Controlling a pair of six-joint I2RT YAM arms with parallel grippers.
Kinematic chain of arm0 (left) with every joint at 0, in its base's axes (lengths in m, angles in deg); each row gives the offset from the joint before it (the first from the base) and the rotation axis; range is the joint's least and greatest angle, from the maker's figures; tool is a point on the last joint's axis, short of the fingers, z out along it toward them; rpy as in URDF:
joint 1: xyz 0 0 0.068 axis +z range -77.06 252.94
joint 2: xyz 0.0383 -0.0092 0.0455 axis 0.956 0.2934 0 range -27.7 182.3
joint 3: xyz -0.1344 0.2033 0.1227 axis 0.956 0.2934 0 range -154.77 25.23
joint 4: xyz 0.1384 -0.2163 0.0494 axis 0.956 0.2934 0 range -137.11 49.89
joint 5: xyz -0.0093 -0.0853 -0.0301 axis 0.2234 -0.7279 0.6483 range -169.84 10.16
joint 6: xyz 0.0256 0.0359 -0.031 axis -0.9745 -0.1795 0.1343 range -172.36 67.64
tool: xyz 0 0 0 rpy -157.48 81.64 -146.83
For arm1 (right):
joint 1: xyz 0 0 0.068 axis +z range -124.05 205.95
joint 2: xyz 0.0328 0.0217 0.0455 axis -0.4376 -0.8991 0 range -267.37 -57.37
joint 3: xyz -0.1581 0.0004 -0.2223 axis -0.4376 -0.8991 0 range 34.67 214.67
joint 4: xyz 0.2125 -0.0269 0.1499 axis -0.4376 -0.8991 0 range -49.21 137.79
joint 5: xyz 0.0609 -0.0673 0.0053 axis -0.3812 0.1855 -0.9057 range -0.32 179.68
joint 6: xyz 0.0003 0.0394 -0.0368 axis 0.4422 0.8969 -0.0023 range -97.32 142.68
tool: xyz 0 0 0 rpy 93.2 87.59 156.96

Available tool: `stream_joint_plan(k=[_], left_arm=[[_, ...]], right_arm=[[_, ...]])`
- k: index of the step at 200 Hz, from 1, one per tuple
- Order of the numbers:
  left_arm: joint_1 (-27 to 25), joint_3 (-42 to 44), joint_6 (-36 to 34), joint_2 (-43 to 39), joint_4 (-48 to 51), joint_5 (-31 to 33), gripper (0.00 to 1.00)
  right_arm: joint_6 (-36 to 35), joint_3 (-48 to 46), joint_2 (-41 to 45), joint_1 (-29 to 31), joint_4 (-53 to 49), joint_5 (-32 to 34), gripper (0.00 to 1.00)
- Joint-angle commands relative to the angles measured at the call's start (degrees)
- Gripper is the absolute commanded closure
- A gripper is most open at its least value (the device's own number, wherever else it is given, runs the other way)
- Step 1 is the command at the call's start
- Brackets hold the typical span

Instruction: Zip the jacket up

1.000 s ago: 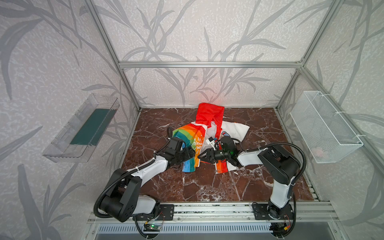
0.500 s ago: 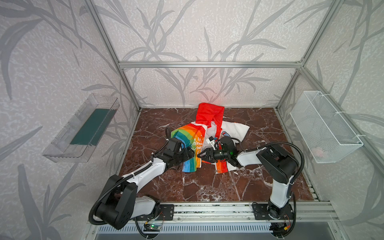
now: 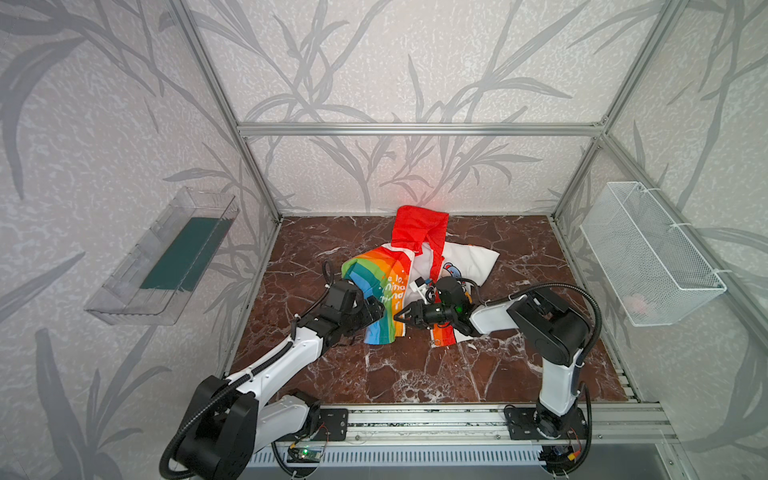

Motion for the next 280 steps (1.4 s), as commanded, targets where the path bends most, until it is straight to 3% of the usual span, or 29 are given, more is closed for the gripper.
stream_joint_plan(k=[1,25,61,117,194,236,280], left_arm=[[0.2,2.9,4.5,-2.1,-0.9,-0.7,0.12],[-0.5,5.7,8.7,-3.5,-4.3,-3.1,0.14],[-2.5,6.9,12.7,-6.2,-6.1,-2.8,0.14],[-8.9,11.6,23.9,-10.1,-15.9,0.9,0.14],[-20.9,13.4,31.5,-7.5,-24.5,10.5,0.14],[-21.7,15.4,31.6,-8.3,-28.2,13.2,0.16],[-21.7,16.9,30.9,-11.5,-30.8,15.3,0.26]], right_arm=[[-2.9,0.3,2.4,0.8,-3.8,-0.1,0.66],[-0.9,-1.4,3.0,0.9,0.0,-1.4,0.86],[-2.2,-1.9,7.7,0.9,-3.7,-1.1,1.0],[8.6,-3.7,6.6,1.0,12.4,-2.5,1.0],[6.4,-2.7,8.4,0.9,9.0,-2.8,1.0],[5.0,-2.8,9.6,0.7,7.0,-2.8,1.0],[5.0,-3.8,10.0,0.6,6.9,-2.8,1.0]])
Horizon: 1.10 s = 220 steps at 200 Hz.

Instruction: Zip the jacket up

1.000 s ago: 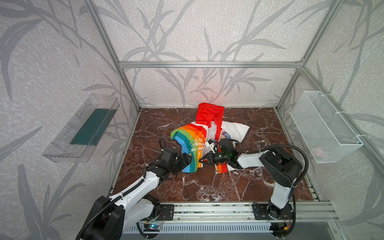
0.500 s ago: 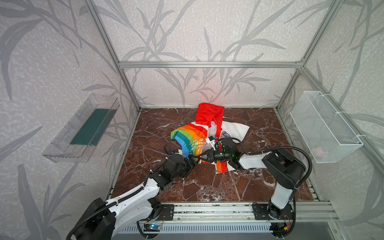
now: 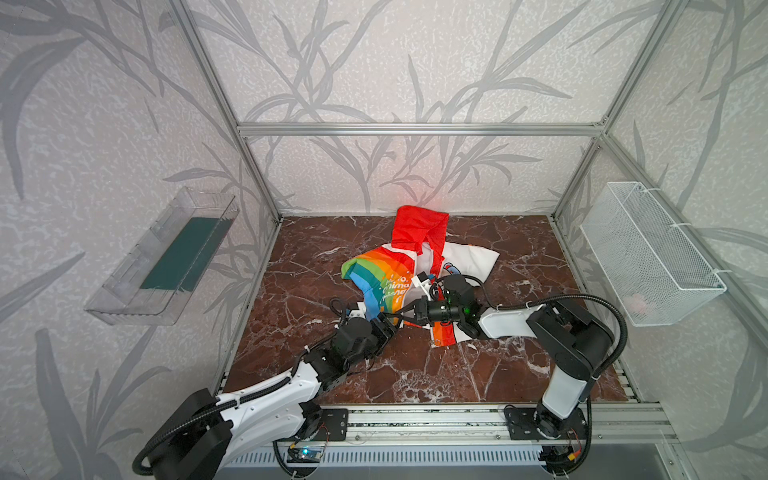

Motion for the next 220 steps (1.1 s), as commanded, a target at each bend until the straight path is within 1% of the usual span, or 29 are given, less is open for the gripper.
stream_joint_plan(k=[1,33,54,75,93,104,143,151,165,220], left_arm=[[-0.2,1.5,0.2,-2.1,-4.2,2.8,0.26],[-0.2,1.2,-0.5,-2.4,-5.0,1.9,0.27],[-0.2,0.9,-0.6,-0.7,-6.7,0.4,0.29],[-0.2,0.8,-0.7,0.7,-8.2,-0.6,0.39],[-0.2,0.9,-0.6,1.5,-9.1,-0.5,0.54],[-0.2,0.8,-0.5,1.7,-9.3,-0.5,0.61],[-0.2,1.2,-0.3,1.1,-9.3,-0.3,0.69],[-0.2,1.3,-0.3,0.8,-9.1,-0.3,0.72],[-0.2,1.3,-0.3,0.2,-8.2,0.0,0.79],[-0.2,1.8,0.0,-1.4,-6.7,0.5,0.8]], right_arm=[[-0.9,-0.4,2.2,0.0,0.3,-0.9,1.0],[-0.9,0.0,2.0,0.0,0.1,-1.2,1.0],[-0.2,0.3,1.3,0.1,1.1,-1.5,1.0],[0.0,0.7,1.0,0.1,1.1,-1.4,1.0],[-0.2,0.6,1.0,0.2,0.7,-1.3,1.0],[-0.3,0.6,1.0,0.3,0.6,-1.3,1.0],[-0.3,0.5,0.6,0.4,0.5,-1.3,1.0],[-0.3,0.5,0.5,0.4,0.4,-1.2,1.0],[-0.5,0.9,0.3,0.4,0.0,-1.2,1.0],[-0.5,1.3,-0.4,0.4,-1.0,-0.4,1.0]])
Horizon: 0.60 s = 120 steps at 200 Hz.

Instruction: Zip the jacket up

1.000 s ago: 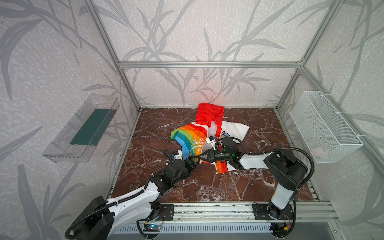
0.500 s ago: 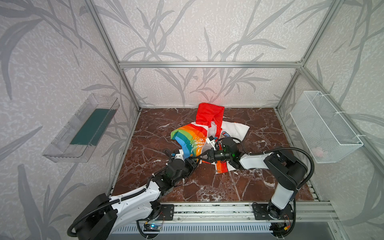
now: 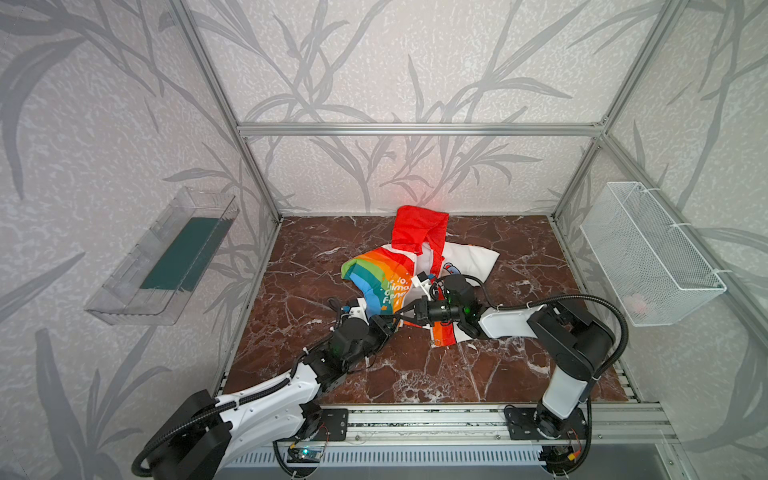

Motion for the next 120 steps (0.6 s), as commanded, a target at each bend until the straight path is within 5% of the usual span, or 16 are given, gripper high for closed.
stream_joint_plan(k=[1,60,86,120], left_arm=[[-0.1,0.9,0.3,-1.2,-0.1,0.9,0.8],[-0.2,1.0,0.6,0.0,0.6,0.3,1.0],[-0.1,0.9,0.7,-0.5,1.4,0.4,1.0],[-0.1,1.3,0.6,-1.4,2.1,0.8,1.0]], right_arm=[[-0.5,1.2,-0.5,0.3,-0.7,0.0,1.0],[-0.9,1.5,0.2,0.1,-1.2,0.3,1.0],[-1.3,0.5,1.5,-0.4,-4.3,0.7,0.72],[-1.5,-0.9,3.3,-0.4,-6.1,0.5,0.63]])
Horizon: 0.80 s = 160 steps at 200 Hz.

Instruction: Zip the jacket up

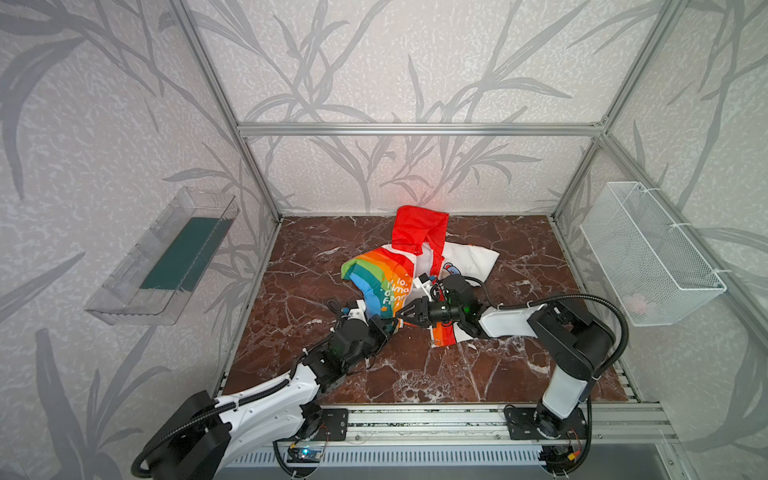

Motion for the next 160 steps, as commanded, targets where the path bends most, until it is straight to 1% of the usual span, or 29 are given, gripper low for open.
stream_joint_plan(k=[1,23,58,63,81,100,137,160], left_arm=[[-0.1,0.8,0.2,-1.2,0.8,0.8,1.0],[-0.1,1.0,0.2,-1.1,0.6,0.7,1.0],[-0.1,1.2,0.2,-0.3,-0.7,0.3,1.0],[-0.2,1.2,0.2,-0.2,-0.9,0.3,1.0],[-0.1,1.3,0.3,-0.3,-0.9,0.2,1.0],[-0.1,1.4,0.2,-0.7,-0.7,0.3,1.0],[-0.1,1.5,0.2,-0.4,-1.2,0.2,1.0],[-0.1,1.8,0.4,-0.3,-1.6,0.2,1.0]], right_arm=[[-0.8,-1.0,3.1,0.1,-1.8,-0.5,0.63],[-0.2,-1.6,3.2,0.3,-1.4,-1.5,0.62],[2.7,-0.3,0.3,1.7,2.1,-2.7,0.62],[3.4,-0.2,-0.1,1.8,4.7,-2.7,0.62],[5.8,-0.2,-1.7,1.9,8.7,-2.7,0.64],[6.2,0.1,-2.2,1.9,9.1,-2.9,0.66],[5.9,-0.3,-1.8,2.0,8.5,-2.9,0.78],[5.9,-0.4,-1.8,2.0,8.6,-2.9,0.93]])
